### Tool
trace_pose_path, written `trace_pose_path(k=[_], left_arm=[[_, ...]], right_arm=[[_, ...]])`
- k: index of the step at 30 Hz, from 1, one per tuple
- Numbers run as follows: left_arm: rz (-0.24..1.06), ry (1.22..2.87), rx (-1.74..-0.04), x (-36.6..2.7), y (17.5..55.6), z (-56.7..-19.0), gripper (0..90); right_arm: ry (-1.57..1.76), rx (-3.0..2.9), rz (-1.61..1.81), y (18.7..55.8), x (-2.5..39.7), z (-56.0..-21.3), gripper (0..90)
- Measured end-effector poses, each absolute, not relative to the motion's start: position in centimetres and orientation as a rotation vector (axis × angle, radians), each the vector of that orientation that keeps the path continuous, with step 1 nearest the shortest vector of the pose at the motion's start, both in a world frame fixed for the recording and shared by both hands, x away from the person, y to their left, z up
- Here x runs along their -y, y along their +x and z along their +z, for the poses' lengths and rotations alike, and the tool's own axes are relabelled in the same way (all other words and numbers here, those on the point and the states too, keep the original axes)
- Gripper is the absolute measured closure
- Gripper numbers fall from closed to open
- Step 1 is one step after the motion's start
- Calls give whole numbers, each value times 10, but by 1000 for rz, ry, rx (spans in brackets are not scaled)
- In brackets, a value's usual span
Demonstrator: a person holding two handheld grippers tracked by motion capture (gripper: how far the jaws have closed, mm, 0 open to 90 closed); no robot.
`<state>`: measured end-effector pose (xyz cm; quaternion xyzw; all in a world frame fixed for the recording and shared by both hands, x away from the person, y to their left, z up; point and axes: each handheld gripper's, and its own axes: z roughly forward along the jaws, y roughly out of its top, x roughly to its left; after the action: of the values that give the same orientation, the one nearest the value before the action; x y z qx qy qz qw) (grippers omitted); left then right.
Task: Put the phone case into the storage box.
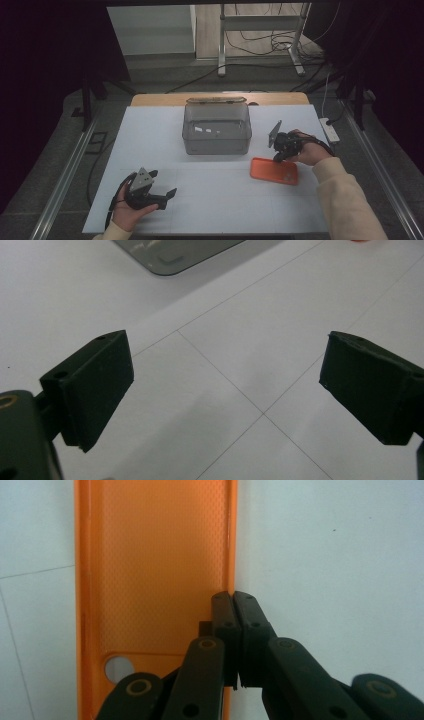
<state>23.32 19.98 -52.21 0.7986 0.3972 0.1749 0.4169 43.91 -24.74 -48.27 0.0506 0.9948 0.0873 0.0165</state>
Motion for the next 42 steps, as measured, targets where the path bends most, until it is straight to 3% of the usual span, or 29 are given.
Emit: trace_pose_path(k=[42], left_arm=[[418, 1977, -1012, -196, 240, -509, 79]], right_arm=[[60, -2939, 635, 392, 249, -416, 886]])
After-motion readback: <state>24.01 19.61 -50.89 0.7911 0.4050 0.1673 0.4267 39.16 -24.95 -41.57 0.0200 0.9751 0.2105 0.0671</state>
